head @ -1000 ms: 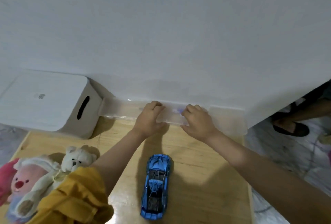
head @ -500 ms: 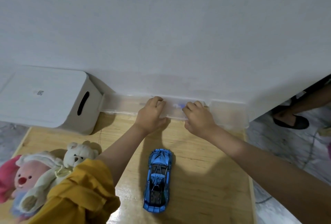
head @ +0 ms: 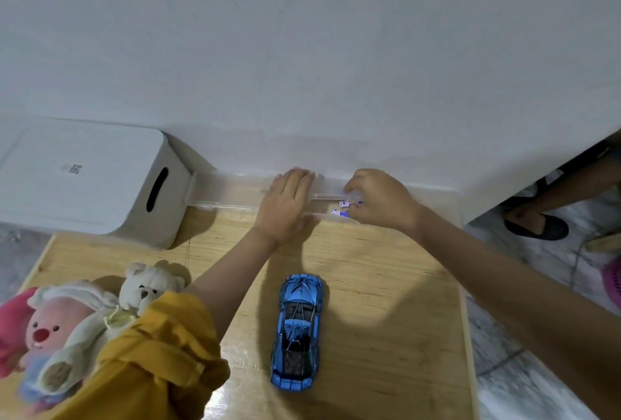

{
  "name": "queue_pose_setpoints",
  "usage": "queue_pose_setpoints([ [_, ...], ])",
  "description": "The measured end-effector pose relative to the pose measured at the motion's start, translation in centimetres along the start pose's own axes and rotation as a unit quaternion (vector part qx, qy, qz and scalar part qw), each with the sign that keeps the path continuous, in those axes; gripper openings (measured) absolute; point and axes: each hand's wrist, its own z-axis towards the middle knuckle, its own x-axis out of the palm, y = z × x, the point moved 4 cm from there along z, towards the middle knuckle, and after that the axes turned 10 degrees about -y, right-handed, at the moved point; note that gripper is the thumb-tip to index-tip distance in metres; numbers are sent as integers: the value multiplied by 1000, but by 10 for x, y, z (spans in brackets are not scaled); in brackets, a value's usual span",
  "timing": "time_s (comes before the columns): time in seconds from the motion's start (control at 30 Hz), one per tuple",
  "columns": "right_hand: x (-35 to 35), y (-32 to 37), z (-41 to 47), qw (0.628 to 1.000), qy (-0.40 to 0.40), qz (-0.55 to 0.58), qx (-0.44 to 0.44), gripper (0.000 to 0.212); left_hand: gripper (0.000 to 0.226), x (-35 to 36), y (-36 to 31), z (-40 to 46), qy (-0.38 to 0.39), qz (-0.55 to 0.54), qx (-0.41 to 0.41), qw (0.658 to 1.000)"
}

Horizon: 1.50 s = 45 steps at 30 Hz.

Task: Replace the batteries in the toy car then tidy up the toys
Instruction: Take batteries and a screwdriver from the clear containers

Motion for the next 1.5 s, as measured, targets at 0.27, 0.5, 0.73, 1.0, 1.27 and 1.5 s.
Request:
queue_pose_setpoints([
  [0.27, -20, -1, -7, 954, -291, -24, -68, 12, 96, -8, 9, -13, -52, 43, -8, 998],
  [0.5, 15, 12, -25, 926, -355, -20, -125, 8, 116, -17, 17, -6, -56, 44, 10, 997],
  [0.73, 66, 4, -13, 997, -65, 18, -27, 51, 128, -18, 24, 3, -13, 42, 32, 999],
  [1.0, 78, -1, -9, 1000, -18, -4, 9, 41, 127, -17, 27, 3, 1, 38, 32, 999],
  [1.27, 79, -1, -4, 999, 23, 21, 23, 37, 126, -18, 26, 2, 0, 33, 24, 999],
  [1.5, 78, -4, -4, 999, 0, 30, 27, 31, 128, -18, 26, 3, 6, 41, 19, 999],
])
